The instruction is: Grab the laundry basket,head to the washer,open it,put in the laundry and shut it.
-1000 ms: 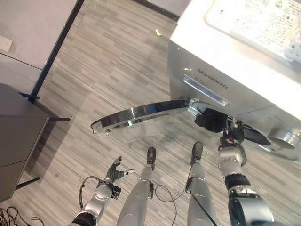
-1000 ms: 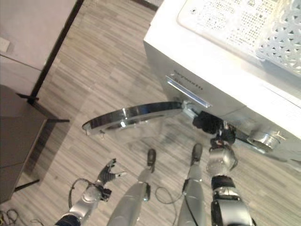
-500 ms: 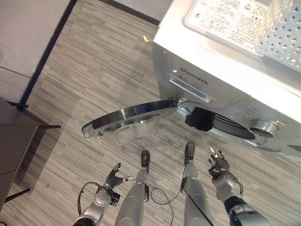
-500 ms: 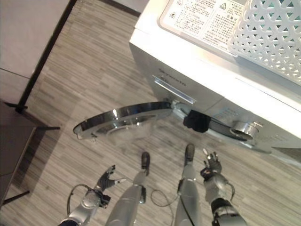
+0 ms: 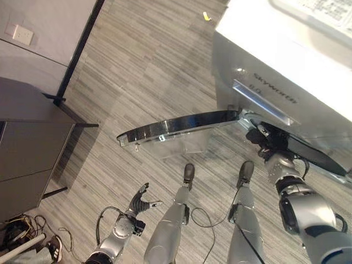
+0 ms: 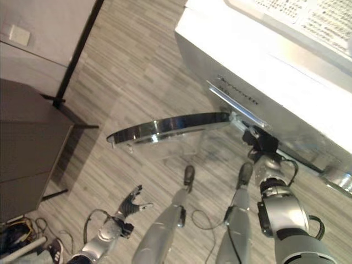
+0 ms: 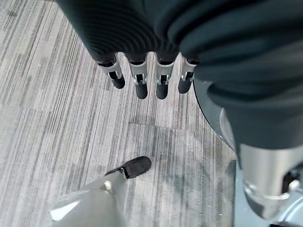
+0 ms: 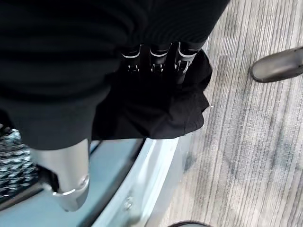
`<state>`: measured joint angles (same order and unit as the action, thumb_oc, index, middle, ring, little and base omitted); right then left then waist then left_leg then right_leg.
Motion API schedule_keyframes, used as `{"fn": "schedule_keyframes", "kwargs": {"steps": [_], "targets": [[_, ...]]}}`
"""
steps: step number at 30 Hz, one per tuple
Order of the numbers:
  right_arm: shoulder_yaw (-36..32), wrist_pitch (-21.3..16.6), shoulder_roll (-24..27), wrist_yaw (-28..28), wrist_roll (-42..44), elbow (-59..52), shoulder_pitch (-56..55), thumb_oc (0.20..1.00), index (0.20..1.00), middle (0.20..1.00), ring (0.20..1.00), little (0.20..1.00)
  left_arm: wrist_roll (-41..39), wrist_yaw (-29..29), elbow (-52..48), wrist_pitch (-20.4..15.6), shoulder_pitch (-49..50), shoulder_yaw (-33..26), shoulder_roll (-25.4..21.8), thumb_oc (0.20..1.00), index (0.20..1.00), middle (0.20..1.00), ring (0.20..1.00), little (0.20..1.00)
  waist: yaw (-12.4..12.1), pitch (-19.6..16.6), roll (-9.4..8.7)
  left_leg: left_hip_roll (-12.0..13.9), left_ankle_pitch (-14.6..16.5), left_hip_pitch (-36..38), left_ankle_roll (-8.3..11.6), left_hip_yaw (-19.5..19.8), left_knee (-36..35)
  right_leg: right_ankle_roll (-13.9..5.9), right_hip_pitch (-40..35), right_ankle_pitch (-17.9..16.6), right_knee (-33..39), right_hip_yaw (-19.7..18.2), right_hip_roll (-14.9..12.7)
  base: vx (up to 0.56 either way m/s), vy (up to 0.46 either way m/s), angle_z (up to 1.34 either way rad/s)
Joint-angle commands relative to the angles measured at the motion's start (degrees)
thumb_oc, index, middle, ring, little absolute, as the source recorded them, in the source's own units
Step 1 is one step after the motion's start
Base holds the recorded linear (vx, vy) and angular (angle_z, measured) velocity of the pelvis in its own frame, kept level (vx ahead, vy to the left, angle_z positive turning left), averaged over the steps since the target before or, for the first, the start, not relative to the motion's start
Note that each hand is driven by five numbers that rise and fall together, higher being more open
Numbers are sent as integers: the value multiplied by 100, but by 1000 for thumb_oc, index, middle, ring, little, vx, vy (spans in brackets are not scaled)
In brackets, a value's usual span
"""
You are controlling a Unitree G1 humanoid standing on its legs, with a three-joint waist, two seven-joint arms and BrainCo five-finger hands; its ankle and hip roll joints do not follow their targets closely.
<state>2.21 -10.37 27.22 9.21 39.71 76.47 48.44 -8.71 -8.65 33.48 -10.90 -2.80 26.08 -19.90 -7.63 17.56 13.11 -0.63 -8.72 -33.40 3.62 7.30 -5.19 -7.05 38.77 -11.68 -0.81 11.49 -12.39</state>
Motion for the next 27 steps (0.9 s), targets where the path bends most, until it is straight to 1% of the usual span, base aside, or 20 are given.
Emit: {"fn": "schedule_keyframes", "kwargs": {"steps": [1, 2, 4, 5, 9, 12, 16, 17, 21, 22, 23, 24, 25, 26, 27], "targets": [[39, 71, 389, 234, 6, 454, 128, 1000, 1000, 1000, 1000, 1000, -139, -125, -219, -147, -21, 168, -249, 1000, 1000, 1000, 1000, 1000, -118, 82, 211, -24, 406, 108, 225, 69, 19, -298, 539, 1227, -1468, -593, -226, -21, -16, 13], [-92, 126, 474, 322, 128, 594, 113, 1000, 1000, 1000, 1000, 1000, -131, -152, -324, -149, -28, 176, -282, 1000, 1000, 1000, 1000, 1000, -158, 100, 269, -39, 402, 79, 233, 126, 19, -303, 590, 1276, -1548, -550, -249, -6, -9, 12], [-93, 126, 475, 321, 129, 594, 113, 1000, 1000, 1000, 1000, 1000, -131, -152, -325, -148, -28, 176, -283, 1000, 1000, 1000, 1000, 1000, -157, 97, 269, -40, 401, 76, 233, 127, 19, -303, 594, 1278, -1552, -549, -250, -1, -12, 12], [-272, 217, 556, 398, 278, 773, -44, 1000, 1000, 1000, 1000, 1000, -118, -153, -353, -120, -12, 195, -298, 1000, 1000, 1000, 1000, 1000, -149, 131, 328, -71, 394, 40, 267, 181, 19, -307, 611, 1322, -1612, -517, -252, 5, -15, 12], [-502, 318, 697, 479, 414, 999, -320, 1000, 1000, 1000, 1000, 1000, -69, -176, -338, -72, 26, 166, -322, 1000, 1000, 1000, 1000, 1000, -91, 160, 379, -105, 405, 28, 293, 222, 19, -312, 627, 1364, -1682, -488, -253, 13, -7, 17], [-574, 269, 771, 426, 597, 855, -378, 1000, 1000, 1000, 1000, 1000, -94, -171, -390, -72, 39, 88, -353, 1000, 1000, 1000, 1000, 1000, -61, 175, 382, -106, 419, 2, 310, 218, 19, -325, 708, 1369, -1714, -509, -255, 2, -3, 6], [-498, 205, 886, 427, 583, 731, -187, 1000, 1000, 1000, 1000, 1000, -96, -149, -469, -81, 29, 64, -382, 1000, 1000, 1000, 1000, 1000, -83, 183, 388, -103, 426, -59, 317, 183, 19, -332, 850, 1371, -1784, -563, -258, -5, 0, -3], [-376, 185, 1002, 419, 547, 689, 86, 1000, 1000, 1000, 1000, 1000, -120, -140, -578, -106, 16, 64, -423, 1000, 1000, 1000, 1000, 1000, -125, 167, 412, -91, 425, -90, 314, 173, 19, -341, 938, 1392, -1855, -590, -262, -16, 3, -9], [-122, 126, 1138, 418, 476, 563, 534, 1000, 1000, 1000, 1000, 1000, -214, -100, -786, -134, 60, 61, -474, 1000, 1000, 1000, 1000, 1000, -197, 131, 447, -94, 417, -146, 294, 149, 19, -347, 1134, 1453, -2053, -675, -277, -5, 3, -3], [-1, 96, 1176, 415, 419, 464, 738, 1000, 1000, 1000, 1000, 1000, -261, -81, -846, -147, 78, 79, -501, 1000, 1000, 1000, 1000, 1000, -240, 121, 471, -90, 414, -144, 279, 157, 19, -346, 1173, 1482, -2121, -693, -270, 77, -2, 0], [100, 87, 1200, 426, 378, 431, 883, 1000, 1000, 1000, 1000, 1000, -284, -72, -884, -155, 92, 96, -508, 1000, 1000, 1000, 1000, 1000, -261, 81, 468, -97, 527, -79, 272, 151, 19, -379, 1147, 1675, -2203, -736, -280, 0, 0, 0], [172, 75, 1215, 428, 354, 401, 997, 1000, 1000, 1000, 1000, 1000, -299, -56, -910, -151, 99, 102, -517, 1000, 1000, 1000, 1000, 1000, -272, 126, 489, -97, 421, -135, 265, 157, 19, -343, 1242, 1554, -2270, -729, -279, 0, 0, 0], [207, 61, 1217, 433, 364, 373, 1090, 1000, 1000, 1000, 1000, 1000, -303, -53, -924, -148, 101, 120, -530, 1000, 1000, 1000, 1000, 1000, -284, 126, 496, -101, 422, -140, 257, 161, 19, -340, 1272, 1577, -2320, -747, -275, 0, 0, 0], [216, 63, 1217, 434, 364, 378, 1099, 1000, 1000, 1000, 1000, 1000, -304, -52, -921, -145, 98, 117, -525, 1000, 1000, 1000, 1000, 1000, -283, 89, 481, -107, 530, -86, 256, 156, 19, -373, 1217, 1735, -2332, -771, -281, 2, -4, 4], [248, 35, 1228, 444, 394, 331, 1233, 1000, 1000, 1000, 1000, 1000, -327, -53, -915, -138, 107, 138, -526, 1000, 1000, 1000, 1000, 1000, -309, 123, 502, -98, 427, -126, 239, 176, 19, -333, 1321, 1628, -2432, -766, -280, 81, -7, 6]]}}
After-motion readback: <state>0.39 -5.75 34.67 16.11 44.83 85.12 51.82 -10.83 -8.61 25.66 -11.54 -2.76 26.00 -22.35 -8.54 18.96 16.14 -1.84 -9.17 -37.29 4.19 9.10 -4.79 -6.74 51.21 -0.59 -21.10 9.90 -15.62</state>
